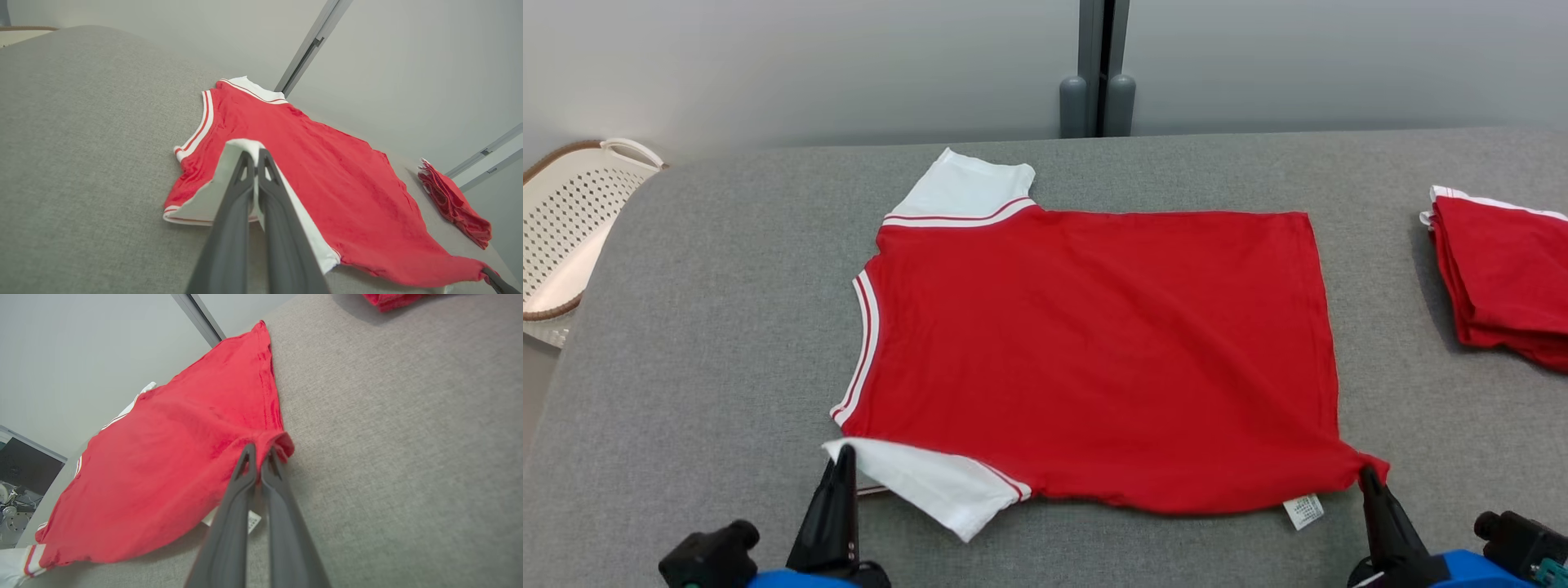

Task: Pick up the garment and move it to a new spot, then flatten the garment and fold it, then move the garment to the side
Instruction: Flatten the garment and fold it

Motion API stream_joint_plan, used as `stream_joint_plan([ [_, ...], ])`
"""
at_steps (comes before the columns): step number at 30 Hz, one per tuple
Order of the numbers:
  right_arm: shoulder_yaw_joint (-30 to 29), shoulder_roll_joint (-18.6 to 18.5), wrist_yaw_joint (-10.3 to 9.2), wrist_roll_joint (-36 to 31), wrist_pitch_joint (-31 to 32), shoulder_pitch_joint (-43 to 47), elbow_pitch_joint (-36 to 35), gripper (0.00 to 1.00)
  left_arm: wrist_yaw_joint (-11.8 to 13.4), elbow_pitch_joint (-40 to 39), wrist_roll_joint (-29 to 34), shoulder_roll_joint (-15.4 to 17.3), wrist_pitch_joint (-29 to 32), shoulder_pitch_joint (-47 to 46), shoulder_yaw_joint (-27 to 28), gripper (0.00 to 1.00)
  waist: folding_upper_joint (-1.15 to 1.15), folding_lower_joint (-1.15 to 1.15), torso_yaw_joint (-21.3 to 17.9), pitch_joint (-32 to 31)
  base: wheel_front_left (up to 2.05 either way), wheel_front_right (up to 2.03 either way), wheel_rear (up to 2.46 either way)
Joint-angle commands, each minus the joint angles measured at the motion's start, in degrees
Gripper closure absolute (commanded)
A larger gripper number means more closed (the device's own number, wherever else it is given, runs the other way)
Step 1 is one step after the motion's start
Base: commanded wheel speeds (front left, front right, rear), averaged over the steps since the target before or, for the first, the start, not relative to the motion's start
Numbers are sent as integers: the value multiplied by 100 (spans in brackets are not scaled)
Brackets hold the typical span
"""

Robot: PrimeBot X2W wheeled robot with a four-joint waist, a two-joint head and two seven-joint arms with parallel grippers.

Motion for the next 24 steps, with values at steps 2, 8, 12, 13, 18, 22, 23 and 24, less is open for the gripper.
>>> stream_joint_plan([
  [2, 58, -2, 3, 93, -105, -283, 188, 100, -64, 152, 109, 20, -127, -491, 10, 100, -1, 0, 18, 128, 0, 0, 0],
  [8, 211, -4, 3, 355, -234, -905, 361, 100, -197, 787, 315, 31, -375, -1674, -15, 100, -1, 0, -57, 456, 0, 0, 0],
  [12, 205, -4, 3, 291, -273, -1404, 612, 100, -259, 1399, 399, 12, -549, -2421, -4, 100, -1, 0, -170, 705, 0, 0, 0],
  [13, 209, -2, 3, 277, -290, -1519, 693, 100, -281, 1558, 421, 11, -593, -2586, 1, 100, -1, 0, -195, 765, 0, 0, 0],
  [18, 298, -3, 3, 268, -358, -1908, 978, 100, -339, 2137, 483, 5, -727, -3118, -9, 100, -1, 0, -275, 968, 0, 0, 0],
  [22, 419, -4, 3, 309, -428, -2153, 1188, 100, -396, 2613, 550, 16, -839, -3499, -36, 100, -1, 0, -329, 1105, 0, 0, 0],
  [23, 443, -4, 3, 320, -459, -2198, 1233, 100, -410, 2706, 582, 13, -855, -3582, -41, 100, -1, 0, -340, 1129, 0, 0, 0],
  [24, 465, -4, 3, 332, -478, -2238, 1268, 100, -430, 2784, 613, 13, -893, -3668, -44, 100, -1, 0, -351, 1152, 0, 0, 0],
])
